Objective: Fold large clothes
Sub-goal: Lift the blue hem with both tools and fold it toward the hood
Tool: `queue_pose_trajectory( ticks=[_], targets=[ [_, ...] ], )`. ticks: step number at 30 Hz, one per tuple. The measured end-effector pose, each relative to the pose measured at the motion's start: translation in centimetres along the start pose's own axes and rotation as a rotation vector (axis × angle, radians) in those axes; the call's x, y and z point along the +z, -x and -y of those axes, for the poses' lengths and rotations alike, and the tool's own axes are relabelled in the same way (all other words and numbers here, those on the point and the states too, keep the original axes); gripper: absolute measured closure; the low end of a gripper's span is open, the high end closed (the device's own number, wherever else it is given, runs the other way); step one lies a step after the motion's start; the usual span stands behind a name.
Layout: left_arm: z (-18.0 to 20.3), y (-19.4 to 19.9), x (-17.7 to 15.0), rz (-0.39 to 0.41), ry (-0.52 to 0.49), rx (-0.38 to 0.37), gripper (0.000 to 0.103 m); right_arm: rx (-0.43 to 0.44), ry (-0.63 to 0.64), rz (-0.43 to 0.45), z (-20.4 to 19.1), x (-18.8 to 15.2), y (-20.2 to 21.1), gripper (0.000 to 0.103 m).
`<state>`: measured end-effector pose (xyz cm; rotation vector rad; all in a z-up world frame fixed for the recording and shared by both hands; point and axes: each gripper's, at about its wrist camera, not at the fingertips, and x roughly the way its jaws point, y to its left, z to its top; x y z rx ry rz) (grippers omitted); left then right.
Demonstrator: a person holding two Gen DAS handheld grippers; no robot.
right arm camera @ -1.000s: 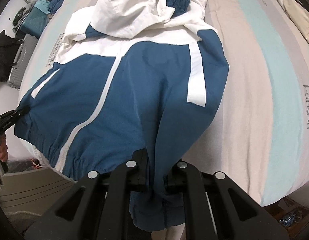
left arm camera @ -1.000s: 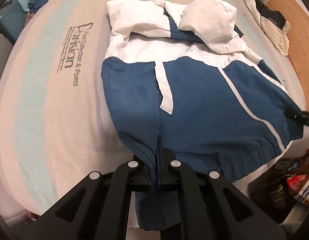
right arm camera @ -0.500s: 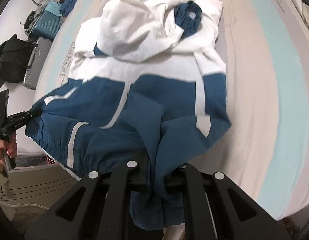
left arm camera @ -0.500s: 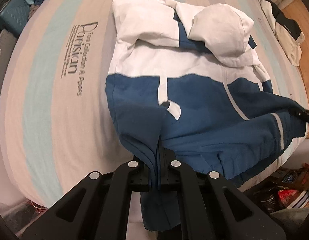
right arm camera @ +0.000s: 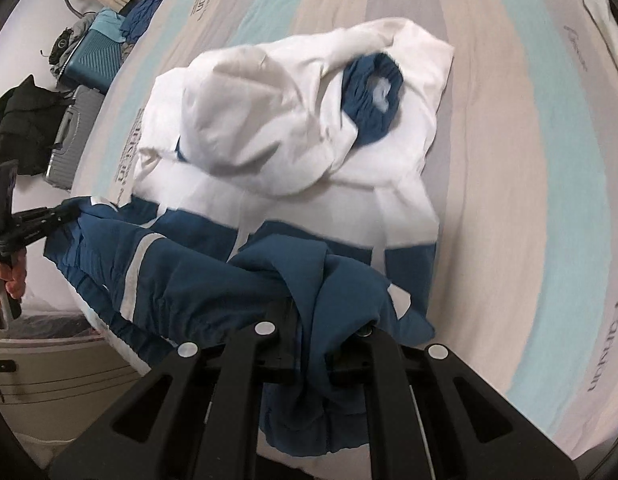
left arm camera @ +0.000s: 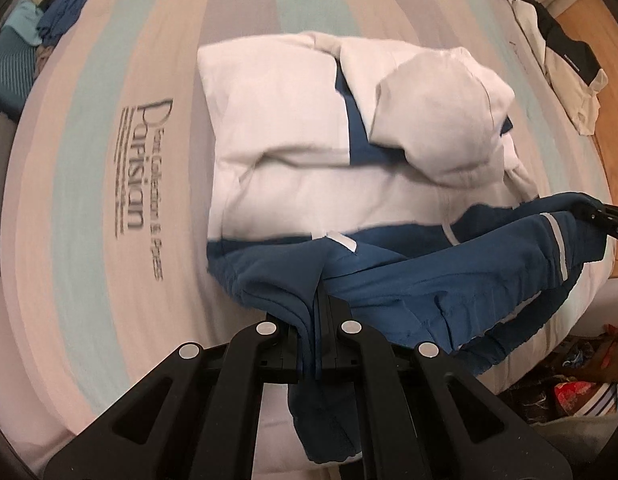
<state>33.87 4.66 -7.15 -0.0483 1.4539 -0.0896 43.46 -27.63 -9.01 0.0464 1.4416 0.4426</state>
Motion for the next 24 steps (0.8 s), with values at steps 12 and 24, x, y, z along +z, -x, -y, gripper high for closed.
queue_pose_trajectory(
  ticks=[12,24],
  targets=[
    [-1.3,1.3,5.5,0.047,-0.003,-0.024,0.101,-0.061,0.01,0.094,-0.9,5.5,2.6,0.097],
    [-1.8,5.7,12.1,0.14,-0.036,-0.024,0.101,-0.119,0.013,0.212,-2.3,10.6,6.8,0.098]
  ],
)
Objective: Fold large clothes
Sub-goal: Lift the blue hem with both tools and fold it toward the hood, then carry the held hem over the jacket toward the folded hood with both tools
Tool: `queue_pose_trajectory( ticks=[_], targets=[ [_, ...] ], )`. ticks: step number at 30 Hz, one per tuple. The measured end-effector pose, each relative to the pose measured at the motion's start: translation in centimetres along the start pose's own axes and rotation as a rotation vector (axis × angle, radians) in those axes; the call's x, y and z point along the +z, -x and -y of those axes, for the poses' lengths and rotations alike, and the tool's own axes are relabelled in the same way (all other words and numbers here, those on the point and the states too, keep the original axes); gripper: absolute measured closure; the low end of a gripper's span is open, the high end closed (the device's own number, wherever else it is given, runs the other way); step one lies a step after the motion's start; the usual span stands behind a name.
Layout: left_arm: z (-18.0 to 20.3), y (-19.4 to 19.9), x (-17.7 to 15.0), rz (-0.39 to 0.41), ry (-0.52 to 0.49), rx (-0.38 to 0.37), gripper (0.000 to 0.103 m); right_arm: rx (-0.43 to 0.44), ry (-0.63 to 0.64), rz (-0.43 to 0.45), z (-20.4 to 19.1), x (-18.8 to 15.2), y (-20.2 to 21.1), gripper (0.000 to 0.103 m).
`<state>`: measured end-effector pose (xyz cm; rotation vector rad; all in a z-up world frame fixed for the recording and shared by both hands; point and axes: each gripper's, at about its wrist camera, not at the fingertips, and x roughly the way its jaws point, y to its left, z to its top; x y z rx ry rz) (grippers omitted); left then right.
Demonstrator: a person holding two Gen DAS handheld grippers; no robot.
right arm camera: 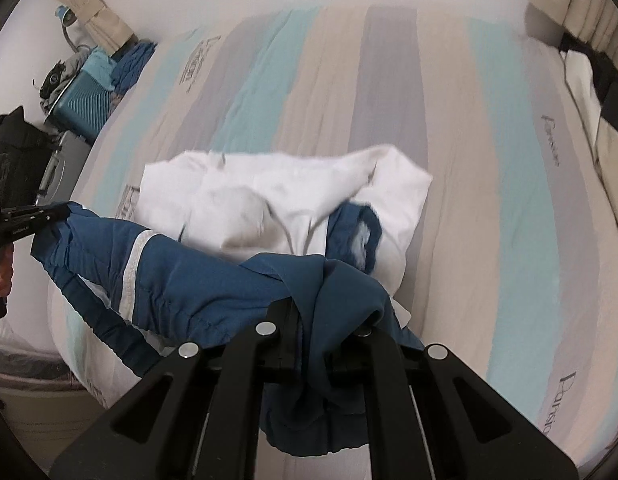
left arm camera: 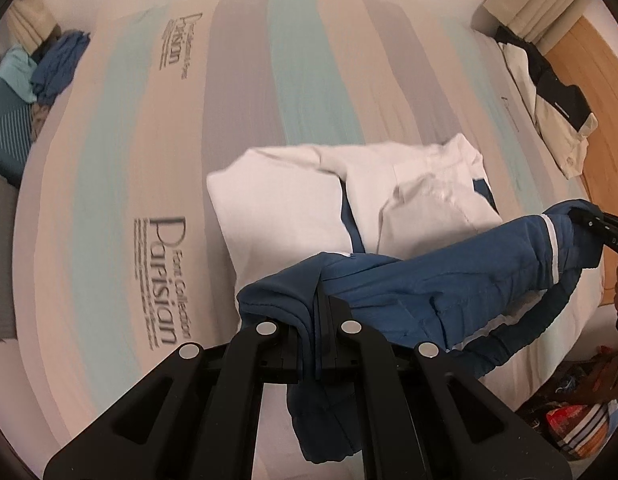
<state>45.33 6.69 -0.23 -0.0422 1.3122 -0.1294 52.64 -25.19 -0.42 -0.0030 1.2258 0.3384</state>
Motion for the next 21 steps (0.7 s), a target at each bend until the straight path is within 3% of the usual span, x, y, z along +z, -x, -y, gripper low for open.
queue_pose_trajectory(
  ticks=[6,14,21],
  targets=[
    [-0.6,-0.3,3.3,0.013,0.0,0.008,0.101,-0.008,-0.012,0.006,0.4,2.7,-1.3,0.098],
    [-2.2,-7.4,7.1,-0.042,0.013,0.033,0.101,-0.055,-0.018,-0.039,1.1,5.6,-7.4,0.098],
    [-3.6,-12.6,8.6,-0.064,0.033,0.024,0.101,-0.084,-0.024,-0.075,1.9,6.0,-13.1,0.098]
  ],
)
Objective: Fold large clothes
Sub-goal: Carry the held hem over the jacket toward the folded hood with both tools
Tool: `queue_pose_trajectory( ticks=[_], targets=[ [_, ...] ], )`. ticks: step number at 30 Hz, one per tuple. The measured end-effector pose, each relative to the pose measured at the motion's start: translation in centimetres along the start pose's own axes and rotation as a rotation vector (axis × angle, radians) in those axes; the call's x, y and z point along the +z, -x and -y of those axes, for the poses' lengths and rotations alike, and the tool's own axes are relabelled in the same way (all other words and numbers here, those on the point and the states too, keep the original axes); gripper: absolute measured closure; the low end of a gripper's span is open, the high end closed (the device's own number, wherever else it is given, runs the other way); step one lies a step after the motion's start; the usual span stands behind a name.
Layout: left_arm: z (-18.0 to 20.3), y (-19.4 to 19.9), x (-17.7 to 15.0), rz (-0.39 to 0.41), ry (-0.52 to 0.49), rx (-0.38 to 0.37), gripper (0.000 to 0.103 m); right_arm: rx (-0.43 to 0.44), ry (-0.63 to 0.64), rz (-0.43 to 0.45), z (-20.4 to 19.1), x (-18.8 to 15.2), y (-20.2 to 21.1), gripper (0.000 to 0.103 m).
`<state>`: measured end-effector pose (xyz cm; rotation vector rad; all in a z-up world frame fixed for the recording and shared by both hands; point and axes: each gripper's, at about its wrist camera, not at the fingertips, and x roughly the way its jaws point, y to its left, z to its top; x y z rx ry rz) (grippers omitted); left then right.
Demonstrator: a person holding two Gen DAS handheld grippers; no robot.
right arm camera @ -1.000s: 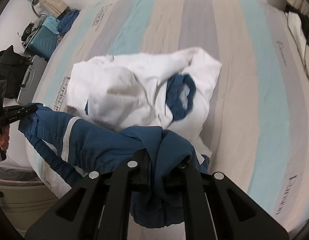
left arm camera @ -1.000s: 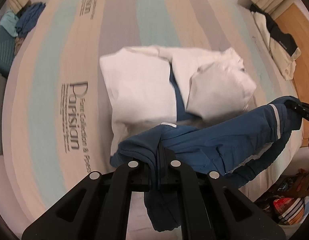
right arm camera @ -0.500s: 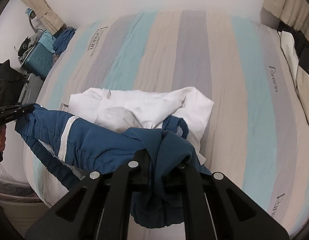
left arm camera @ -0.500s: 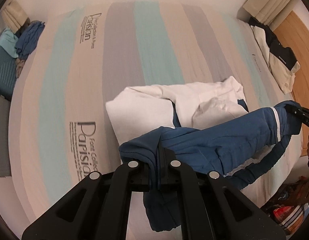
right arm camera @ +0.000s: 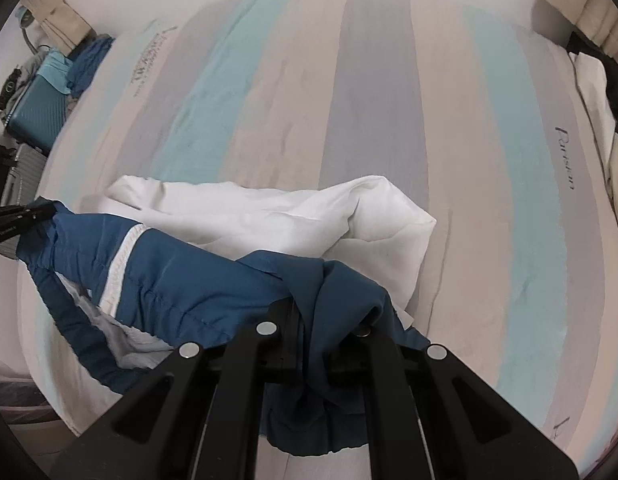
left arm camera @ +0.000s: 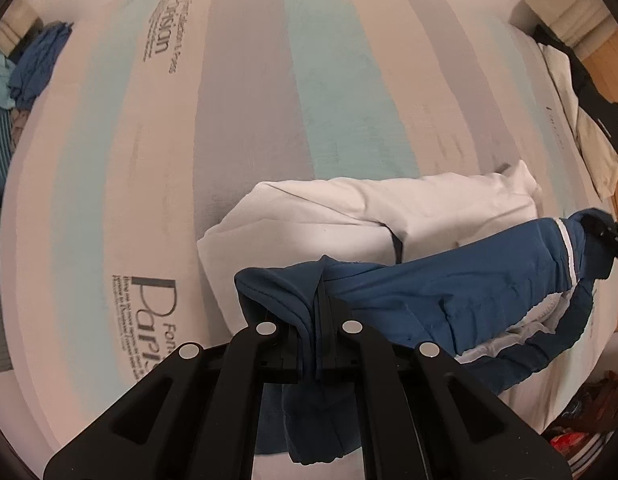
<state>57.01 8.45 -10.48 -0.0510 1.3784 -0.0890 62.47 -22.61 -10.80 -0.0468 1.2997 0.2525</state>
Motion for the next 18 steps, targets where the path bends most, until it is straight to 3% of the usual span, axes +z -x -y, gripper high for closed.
queue_pose_trajectory(
  ticks=[6,18],
  targets=[
    [-1.2,-4.0,0.8,-0.011,0.047,-0.008,0.1,-0.015,-0.026,0.0,0.1,0.7,-3.3,0.098],
    [-1.8,-7.1,3.8,0.016,0.074,0.005,0.1,-0.051,-0.051,0.028,0.7,3.6,-6.3,0.098]
  ],
)
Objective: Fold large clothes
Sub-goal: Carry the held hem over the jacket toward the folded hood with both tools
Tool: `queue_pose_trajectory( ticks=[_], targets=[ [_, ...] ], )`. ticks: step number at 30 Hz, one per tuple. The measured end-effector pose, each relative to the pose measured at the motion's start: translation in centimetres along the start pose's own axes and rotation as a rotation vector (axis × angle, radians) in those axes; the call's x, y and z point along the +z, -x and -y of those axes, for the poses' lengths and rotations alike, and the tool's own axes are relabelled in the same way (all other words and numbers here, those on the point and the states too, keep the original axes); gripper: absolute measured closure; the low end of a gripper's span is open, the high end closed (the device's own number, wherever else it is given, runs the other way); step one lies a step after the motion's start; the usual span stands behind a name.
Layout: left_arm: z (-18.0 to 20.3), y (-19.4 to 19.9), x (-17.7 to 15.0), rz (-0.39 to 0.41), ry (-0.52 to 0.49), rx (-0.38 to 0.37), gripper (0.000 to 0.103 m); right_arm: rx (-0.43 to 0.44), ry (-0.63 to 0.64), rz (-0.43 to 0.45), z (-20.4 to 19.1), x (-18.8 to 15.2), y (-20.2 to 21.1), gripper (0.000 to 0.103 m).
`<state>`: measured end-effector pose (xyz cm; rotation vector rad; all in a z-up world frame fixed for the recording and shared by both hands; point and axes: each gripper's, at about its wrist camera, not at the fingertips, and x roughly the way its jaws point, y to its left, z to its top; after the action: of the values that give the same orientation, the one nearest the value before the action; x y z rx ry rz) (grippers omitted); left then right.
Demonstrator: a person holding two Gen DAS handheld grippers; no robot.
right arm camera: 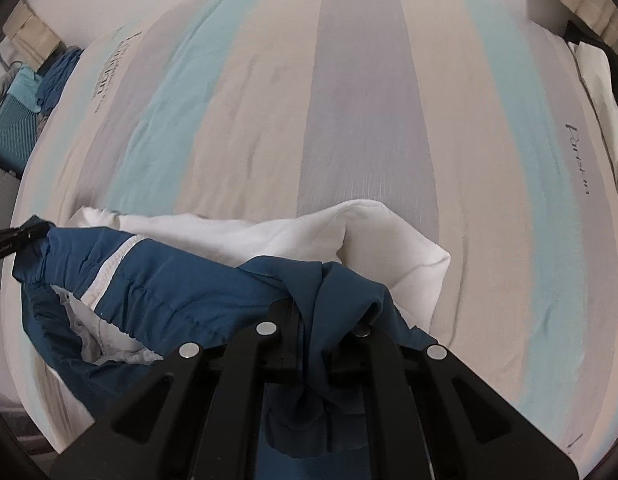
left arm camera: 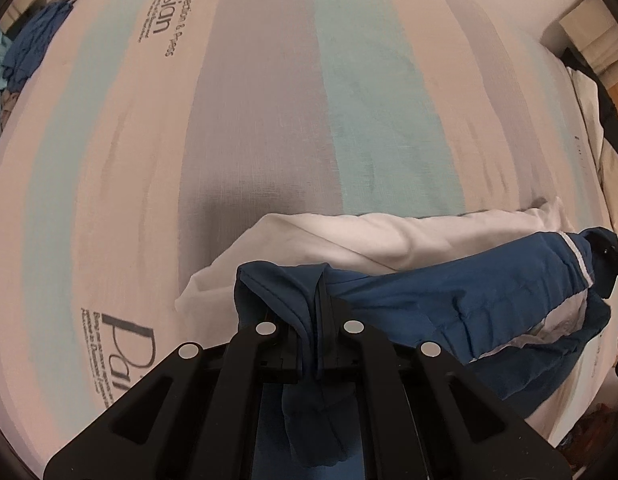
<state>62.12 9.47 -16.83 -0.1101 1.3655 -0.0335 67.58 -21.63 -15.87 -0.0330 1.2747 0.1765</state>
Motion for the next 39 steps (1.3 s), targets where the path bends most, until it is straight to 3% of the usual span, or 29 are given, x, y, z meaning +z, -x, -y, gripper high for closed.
queue_pose_trajectory(
  ticks=[20,31,39],
  targets=[
    [-0.3,-5.0,-1.3,0.069,-0.053,0.06,0.099,-0.059,-0.003,0.016,0.2,-0.9,-5.5,0.098],
    [-0.7,-6.9,-2.5,0.078,-0.055,0.07,0.097,-0.005,-0.058,-0.041,1.0,-1.0,-7.7,0.096],
    [0.1,-6.2,-2.1,0.08,-0.098,0.112,0.097,0.02,-0.099,-0.045,1.4,-0.5,-6.5,0.09]
  ],
)
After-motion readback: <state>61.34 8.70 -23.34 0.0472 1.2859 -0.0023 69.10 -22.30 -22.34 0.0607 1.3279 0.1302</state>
